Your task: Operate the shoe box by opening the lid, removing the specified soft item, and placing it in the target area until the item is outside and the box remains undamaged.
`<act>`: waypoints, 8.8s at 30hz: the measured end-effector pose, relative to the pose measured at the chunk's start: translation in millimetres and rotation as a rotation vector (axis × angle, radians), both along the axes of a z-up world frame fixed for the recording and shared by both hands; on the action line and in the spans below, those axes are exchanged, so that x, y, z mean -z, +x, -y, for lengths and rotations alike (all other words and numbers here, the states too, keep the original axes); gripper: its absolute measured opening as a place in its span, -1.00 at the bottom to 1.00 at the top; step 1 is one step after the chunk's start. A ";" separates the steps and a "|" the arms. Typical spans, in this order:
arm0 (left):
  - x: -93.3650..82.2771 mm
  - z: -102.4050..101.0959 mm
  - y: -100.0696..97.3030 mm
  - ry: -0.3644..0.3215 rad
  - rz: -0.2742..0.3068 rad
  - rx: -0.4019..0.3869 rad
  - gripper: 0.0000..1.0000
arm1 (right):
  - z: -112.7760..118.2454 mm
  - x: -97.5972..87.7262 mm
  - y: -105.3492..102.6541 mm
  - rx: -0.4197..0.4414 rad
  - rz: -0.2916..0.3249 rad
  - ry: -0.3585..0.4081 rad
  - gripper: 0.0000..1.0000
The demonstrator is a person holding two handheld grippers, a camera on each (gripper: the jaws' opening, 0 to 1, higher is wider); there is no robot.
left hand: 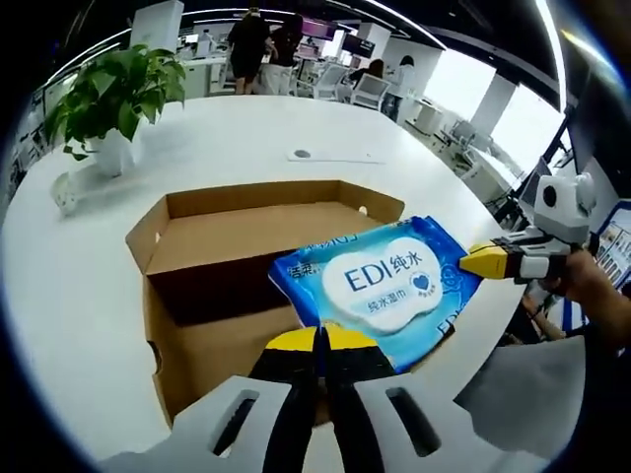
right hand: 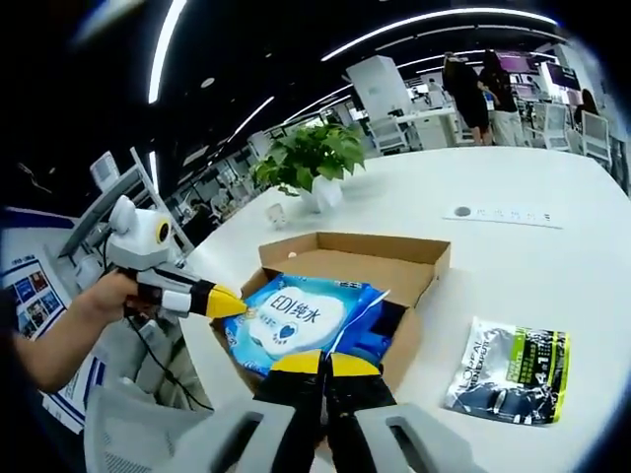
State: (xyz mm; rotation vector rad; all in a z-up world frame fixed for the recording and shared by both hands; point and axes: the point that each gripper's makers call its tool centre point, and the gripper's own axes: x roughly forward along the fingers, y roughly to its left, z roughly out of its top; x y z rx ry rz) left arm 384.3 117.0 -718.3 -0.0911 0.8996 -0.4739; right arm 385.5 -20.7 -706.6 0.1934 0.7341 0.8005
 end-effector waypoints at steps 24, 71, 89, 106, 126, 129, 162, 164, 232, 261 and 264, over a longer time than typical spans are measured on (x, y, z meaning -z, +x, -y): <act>-8.6 69.6 12.4 -0.037 0.021 0.078 -1.00 | 70.6 -3.2 4.2 0.131 -0.013 0.006 -1.00; 13.6 196.7 45.6 -0.116 0.044 0.177 -1.00 | 197.2 23.5 24.0 0.313 0.002 -0.033 -1.00; 47.1 212.8 64.7 -0.067 0.048 0.191 -1.00 | 215.7 63.0 57.3 0.320 -0.013 -0.134 -1.00; 78.0 216.9 66.5 0.019 0.017 0.247 -1.00 | 216.7 84.9 72.4 0.289 -0.001 -0.152 -1.00; 92.5 223.9 71.2 0.149 0.057 0.358 -1.00 | 224.3 103.3 78.2 0.318 -0.023 -0.151 -1.00; 91.7 223.3 71.7 0.153 0.056 0.364 -1.00 | 223.6 103.5 78.3 0.317 -0.024 -0.151 -1.00; 91.6 221.0 59.1 0.227 0.088 0.484 -0.96 | 227.5 118.5 60.6 0.308 -0.054 -0.195 -0.98; 89.0 219.6 59.0 0.216 0.078 0.482 -0.95 | 228.3 119.3 59.2 0.304 -0.057 -0.200 -0.97; 34.5 80.8 30.6 0.158 0.141 0.309 -0.38 | 162.6 46.9 28.1 0.016 0.108 -0.284 -0.09; 70.2 49.4 37.6 0.253 0.146 0.360 -0.60 | 54.5 27.1 35.0 -0.215 0.199 -0.260 -0.12; 74.5 50.3 41.2 0.258 0.149 0.373 -0.65 | 46.5 27.0 34.9 -0.229 0.199 -0.256 -0.13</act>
